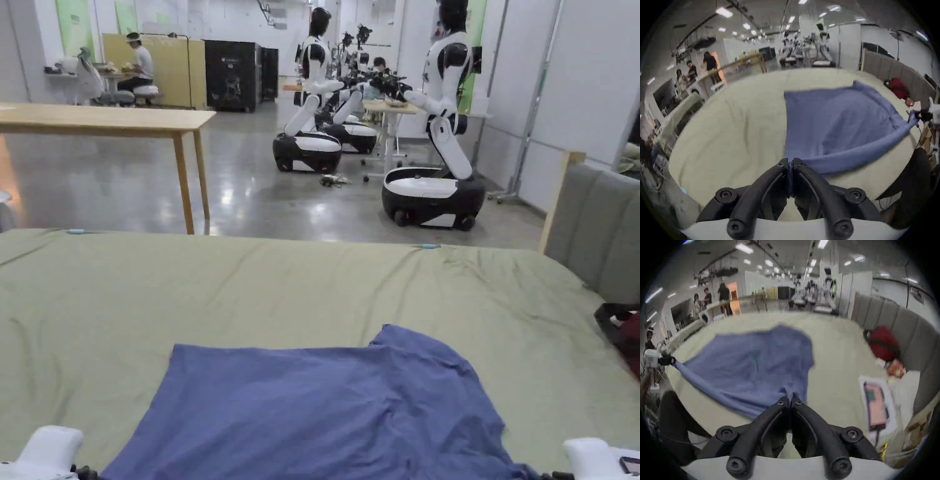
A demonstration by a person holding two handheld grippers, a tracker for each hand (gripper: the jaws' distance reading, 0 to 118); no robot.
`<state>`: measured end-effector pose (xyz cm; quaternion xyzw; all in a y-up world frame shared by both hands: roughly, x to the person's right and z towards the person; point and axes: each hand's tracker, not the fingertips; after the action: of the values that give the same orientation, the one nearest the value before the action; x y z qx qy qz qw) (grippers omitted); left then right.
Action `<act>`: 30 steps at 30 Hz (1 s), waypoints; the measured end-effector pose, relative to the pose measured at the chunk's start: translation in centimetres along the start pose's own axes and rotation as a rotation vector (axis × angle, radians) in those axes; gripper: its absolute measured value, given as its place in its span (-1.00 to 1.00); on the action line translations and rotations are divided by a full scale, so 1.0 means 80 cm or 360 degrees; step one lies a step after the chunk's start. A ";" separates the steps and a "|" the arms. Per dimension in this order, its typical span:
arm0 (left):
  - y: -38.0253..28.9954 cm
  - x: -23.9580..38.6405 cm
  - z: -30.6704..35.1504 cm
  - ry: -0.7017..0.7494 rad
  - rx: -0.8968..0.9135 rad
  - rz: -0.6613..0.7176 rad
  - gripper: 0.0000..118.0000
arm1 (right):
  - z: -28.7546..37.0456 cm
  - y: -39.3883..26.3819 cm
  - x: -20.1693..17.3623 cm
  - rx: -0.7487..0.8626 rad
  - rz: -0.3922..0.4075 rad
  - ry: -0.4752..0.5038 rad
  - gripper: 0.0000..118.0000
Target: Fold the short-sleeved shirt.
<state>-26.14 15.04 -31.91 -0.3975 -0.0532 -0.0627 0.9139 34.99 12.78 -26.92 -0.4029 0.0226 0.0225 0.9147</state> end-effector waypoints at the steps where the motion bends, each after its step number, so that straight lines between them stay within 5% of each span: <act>1: -0.011 0.001 -0.005 0.0007 -0.0020 0.0004 -0.93 | -0.009 -0.010 -0.003 -0.0032 -0.0021 -0.0020 -0.92; 4: -0.026 0.004 -0.002 0.0045 0.0032 0.0012 -0.89 | -0.011 -0.022 -0.004 0.0009 -0.0100 -0.0055 -0.92; 5: -0.027 0.006 0.009 0.0057 0.0110 0.0045 -0.66 | 0.000 -0.017 -0.003 0.0073 -0.0134 -0.0104 -0.88; 6: -0.024 0.007 0.022 0.0109 0.0174 0.0080 -0.19 | 0.014 -0.013 -0.004 0.0157 -0.0154 -0.0111 -0.65; 7: -0.021 0.009 0.034 0.0131 0.0228 0.0100 0.44 | 0.029 -0.008 -0.006 0.0247 -0.0164 -0.0140 -0.17; 8: -0.018 0.013 0.052 0.0147 0.0340 0.0108 0.97 | 0.051 -0.001 -0.011 0.0349 -0.0175 -0.0149 0.63; 9: -0.016 0.021 0.079 0.0168 0.0487 0.0100 1.00 | 0.071 0.001 -0.015 0.0463 -0.0190 -0.0126 0.94; 13: -0.023 0.042 0.138 0.0172 0.0900 0.0027 0.98 | 0.143 -0.008 -0.049 0.0933 -0.0195 -0.0121 1.00; 15: -0.029 0.049 0.151 0.0202 0.0845 0.0020 0.96 | 0.156 -0.018 -0.060 0.1026 -0.0209 -0.0163 0.92; 16: -0.032 0.047 0.152 0.0202 0.0760 0.0049 0.87 | 0.164 -0.020 -0.068 0.1015 -0.0213 -0.0128 0.66; 17: -0.038 0.045 0.150 0.0197 0.0739 0.0070 0.47 | 0.166 -0.022 -0.072 0.1007 -0.0219 -0.0122 -0.31; 18: -0.042 0.041 0.150 0.0185 0.0708 0.0068 -0.08 | 0.163 -0.022 -0.078 0.0965 -0.0223 -0.0161 -1.00; 19: -0.044 0.038 0.146 0.0192 0.0633 0.0054 -0.70 | 0.157 -0.022 -0.081 0.0906 -0.0210 -0.0248 -1.00; 20: -0.047 0.032 0.139 0.0229 0.0551 0.0016 -0.96 | 0.154 -0.022 -0.081 0.0907 -0.0195 -0.0234 -1.00; 22: -0.060 0.014 0.124 0.0180 0.0461 0.0001 -0.97 | 0.148 -0.023 -0.077 0.0829 -0.0223 -0.0104 -1.00; 26: -0.079 -0.019 0.089 0.0123 0.0259 0.0040 -0.96 | 0.133 -0.031 -0.083 0.0755 -0.0203 -0.0113 -1.00; 27: -0.081 -0.025 0.078 0.0089 0.0220 0.0043 -0.81 | 0.128 -0.033 -0.084 0.0725 -0.0189 -0.0119 -1.00; 28: -0.083 -0.030 0.067 0.0075 0.0220 0.0046 -0.42 | 0.125 -0.031 -0.087 0.0692 -0.0181 -0.0110 -1.00; 29: -0.087 -0.031 0.059 0.0039 0.0194 0.0048 0.53 | 0.121 -0.032 -0.089 0.0666 -0.0185 -0.0110 -1.00; 30: -0.087 -0.033 0.048 0.0032 0.0168 0.0048 0.97 | 0.116 -0.035 -0.090 0.0643 -0.0182 -0.0116 -1.00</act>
<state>-30.02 13.39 -24.69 -0.3487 -0.0413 -0.0499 0.9350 28.15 17.58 -18.19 -0.2110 -0.0293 -0.0198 0.9769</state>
